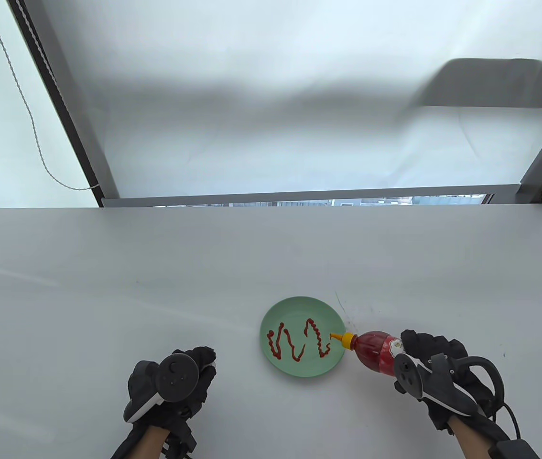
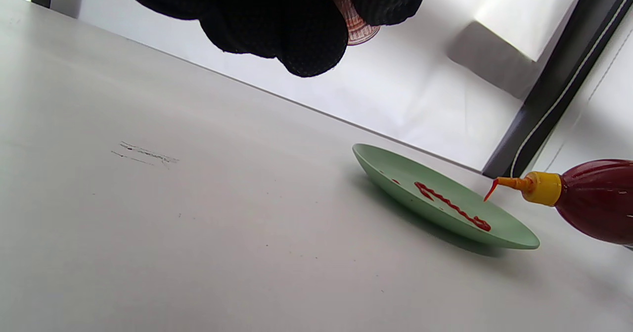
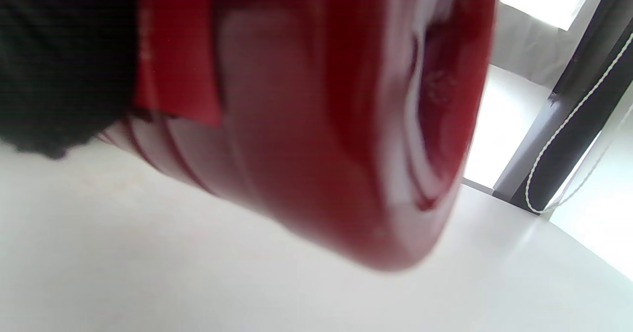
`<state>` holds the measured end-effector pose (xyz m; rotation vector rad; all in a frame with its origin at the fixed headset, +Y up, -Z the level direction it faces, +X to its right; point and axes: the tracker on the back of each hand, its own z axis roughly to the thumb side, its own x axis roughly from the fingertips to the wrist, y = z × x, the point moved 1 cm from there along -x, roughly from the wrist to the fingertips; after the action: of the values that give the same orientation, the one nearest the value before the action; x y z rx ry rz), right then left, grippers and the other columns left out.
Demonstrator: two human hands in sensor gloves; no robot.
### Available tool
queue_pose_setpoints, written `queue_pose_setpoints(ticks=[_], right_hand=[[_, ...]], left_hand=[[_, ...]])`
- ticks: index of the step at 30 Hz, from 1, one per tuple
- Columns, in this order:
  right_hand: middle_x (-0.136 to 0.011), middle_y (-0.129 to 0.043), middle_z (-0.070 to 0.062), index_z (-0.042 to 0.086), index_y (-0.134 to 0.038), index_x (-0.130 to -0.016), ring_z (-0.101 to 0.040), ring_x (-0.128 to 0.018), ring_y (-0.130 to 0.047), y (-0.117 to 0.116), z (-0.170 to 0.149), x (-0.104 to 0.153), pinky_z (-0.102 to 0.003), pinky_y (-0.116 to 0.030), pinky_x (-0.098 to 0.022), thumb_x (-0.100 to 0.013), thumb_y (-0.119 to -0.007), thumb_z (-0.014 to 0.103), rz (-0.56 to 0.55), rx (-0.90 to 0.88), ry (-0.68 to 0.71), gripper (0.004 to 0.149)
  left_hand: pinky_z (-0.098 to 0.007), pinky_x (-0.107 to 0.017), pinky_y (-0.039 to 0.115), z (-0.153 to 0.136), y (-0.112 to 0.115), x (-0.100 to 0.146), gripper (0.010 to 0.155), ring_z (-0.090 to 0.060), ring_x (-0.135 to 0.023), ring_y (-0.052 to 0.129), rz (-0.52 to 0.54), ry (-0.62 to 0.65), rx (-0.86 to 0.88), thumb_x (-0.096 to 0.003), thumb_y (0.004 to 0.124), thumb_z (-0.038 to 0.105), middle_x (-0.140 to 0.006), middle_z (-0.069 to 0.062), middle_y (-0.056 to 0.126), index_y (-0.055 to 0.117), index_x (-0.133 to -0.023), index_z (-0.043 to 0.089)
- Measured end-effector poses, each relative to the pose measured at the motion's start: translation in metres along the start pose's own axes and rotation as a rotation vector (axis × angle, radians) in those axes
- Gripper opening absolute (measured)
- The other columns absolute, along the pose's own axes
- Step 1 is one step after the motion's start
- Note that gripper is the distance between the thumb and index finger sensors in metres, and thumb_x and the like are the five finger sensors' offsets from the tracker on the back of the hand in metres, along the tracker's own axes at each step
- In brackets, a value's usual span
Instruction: Squeeze ketchup bottle to draw patterns on plate
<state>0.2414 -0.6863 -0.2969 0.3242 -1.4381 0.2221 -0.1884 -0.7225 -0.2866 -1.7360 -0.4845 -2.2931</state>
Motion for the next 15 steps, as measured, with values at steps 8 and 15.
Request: queue_pose_setpoints(ticks=[8, 15], right_hand=[[-0.102, -0.087, -0.011, 0.024, -0.065, -0.111, -0.031, -0.088, -0.093, -0.007, -0.005, -0.023, -0.057, -0.077, -0.072, -0.035, -0.099, 0.066, -0.003, -0.007, -0.015, 0.093], [-0.101, -0.087, -0.011, 0.024, -0.065, -0.111, -0.031, -0.088, -0.093, -0.010, -0.007, -0.033, -0.056, -0.077, -0.072, -0.035, -0.099, 0.066, 0.001, -0.003, -0.024, 0.093]], left_hand=[[-0.058, -0.059, 0.071, 0.001, -0.004, 0.001, 0.045, -0.040, -0.080, 0.083, 0.015, 0.006, 0.008, -0.0569, 0.075, 0.030, -0.091, -0.014, 0.088, 0.062, -0.097, 0.015], [-0.058, -0.059, 0.071, 0.001, -0.004, 0.000, 0.045, -0.040, -0.080, 0.083, 0.019, 0.007, 0.011, -0.0570, 0.075, 0.030, -0.091, -0.014, 0.088, 0.062, -0.097, 0.015]])
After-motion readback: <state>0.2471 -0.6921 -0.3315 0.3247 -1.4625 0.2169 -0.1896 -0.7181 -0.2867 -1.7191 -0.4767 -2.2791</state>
